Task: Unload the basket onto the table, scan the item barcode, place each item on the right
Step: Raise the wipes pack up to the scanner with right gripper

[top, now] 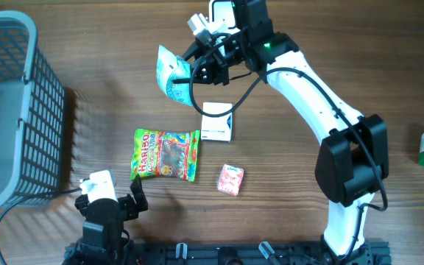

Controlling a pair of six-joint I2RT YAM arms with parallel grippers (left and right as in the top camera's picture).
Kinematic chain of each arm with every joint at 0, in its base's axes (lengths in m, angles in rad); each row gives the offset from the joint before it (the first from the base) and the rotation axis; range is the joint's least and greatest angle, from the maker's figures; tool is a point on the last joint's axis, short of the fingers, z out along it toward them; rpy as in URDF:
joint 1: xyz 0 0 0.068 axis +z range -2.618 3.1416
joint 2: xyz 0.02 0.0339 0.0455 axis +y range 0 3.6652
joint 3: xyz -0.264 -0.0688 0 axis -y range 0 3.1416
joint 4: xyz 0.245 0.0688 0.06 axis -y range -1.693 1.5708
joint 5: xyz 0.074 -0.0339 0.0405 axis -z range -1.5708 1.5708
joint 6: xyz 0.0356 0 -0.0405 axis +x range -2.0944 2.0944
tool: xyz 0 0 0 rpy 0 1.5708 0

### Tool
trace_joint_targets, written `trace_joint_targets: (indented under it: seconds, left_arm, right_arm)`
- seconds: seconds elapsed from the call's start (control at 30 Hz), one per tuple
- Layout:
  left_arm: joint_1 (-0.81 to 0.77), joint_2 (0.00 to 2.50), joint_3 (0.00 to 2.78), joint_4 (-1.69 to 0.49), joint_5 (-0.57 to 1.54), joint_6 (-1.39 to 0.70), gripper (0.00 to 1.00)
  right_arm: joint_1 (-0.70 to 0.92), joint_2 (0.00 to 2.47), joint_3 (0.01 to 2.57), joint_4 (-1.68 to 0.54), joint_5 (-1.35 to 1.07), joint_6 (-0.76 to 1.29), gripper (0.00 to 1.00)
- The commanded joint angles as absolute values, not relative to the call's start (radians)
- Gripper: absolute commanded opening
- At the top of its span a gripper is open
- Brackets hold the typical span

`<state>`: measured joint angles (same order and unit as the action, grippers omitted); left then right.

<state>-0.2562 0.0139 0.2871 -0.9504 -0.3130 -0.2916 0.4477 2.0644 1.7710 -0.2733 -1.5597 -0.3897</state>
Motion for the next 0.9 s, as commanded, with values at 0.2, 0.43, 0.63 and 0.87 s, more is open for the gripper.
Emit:
trace_joint_targets:
  seconds: [0.2,0.43,0.63,0.87]
  left_arm:
    - [-0.263,0.007,0.290,-0.952,-0.311,-0.296,1.00]
    - [-0.263,0.007,0.290,-0.952,-0.311,-0.296,1.00]
    - [-0.263,0.007,0.290,-0.952,-0.311,-0.296,1.00]
    - [-0.263,0.007,0.290,-0.952,-0.311,-0.296,1.00]
  right_arm:
    - [0.342,2.045,1.778,-0.710,-1.187,0.322,0.04]
    - [0.337,2.046,1.802,-0.444,-0.464,0.508,0.05]
    - [0.348,2.104,1.803,-0.160,-0.104,0.552,0.04]
    - [0.350,2.260,1.852,0.020,0.057,0.548,0.05]
